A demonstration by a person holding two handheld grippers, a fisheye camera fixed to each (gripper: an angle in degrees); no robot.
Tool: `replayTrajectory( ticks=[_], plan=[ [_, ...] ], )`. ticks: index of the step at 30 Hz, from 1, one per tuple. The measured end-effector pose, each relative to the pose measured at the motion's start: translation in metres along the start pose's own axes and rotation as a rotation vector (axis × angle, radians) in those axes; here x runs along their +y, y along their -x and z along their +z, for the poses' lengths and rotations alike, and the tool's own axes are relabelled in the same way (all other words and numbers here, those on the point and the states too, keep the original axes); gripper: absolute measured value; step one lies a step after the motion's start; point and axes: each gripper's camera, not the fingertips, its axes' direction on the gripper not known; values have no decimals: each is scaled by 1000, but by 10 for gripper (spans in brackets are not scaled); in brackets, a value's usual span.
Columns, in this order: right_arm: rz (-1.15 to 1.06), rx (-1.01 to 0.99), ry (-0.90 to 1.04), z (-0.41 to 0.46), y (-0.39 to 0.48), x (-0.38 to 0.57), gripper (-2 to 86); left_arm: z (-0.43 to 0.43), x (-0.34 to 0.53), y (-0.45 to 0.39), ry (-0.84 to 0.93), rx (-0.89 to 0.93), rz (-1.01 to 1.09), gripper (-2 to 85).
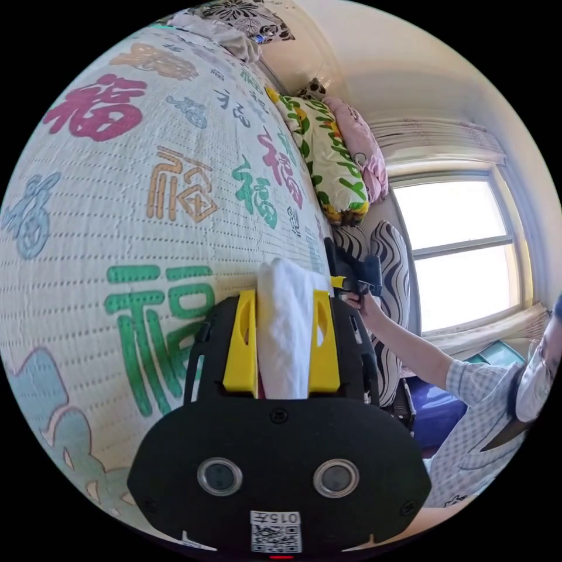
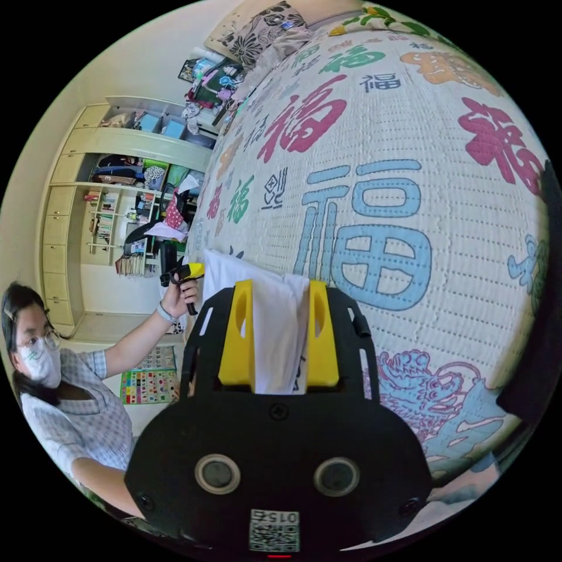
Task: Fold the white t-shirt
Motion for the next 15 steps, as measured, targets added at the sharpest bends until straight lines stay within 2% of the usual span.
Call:
replayTrajectory(
  ticks=[3,5,11,15],
  plan=[
    [37,5,13,6,-7,-1,71,6,-2,1,24,25,-30,31],
    [34,-77,16,6,-10,1,47,3,2,-3,14,34,-28,20],
    [-163,-97,68,-5,31,3,37,-18,13,-53,84,-8,184,11],
    [-316,-126,85,-23,65,27,35,-33,46,-114,126,-31,427,12]
  ],
)
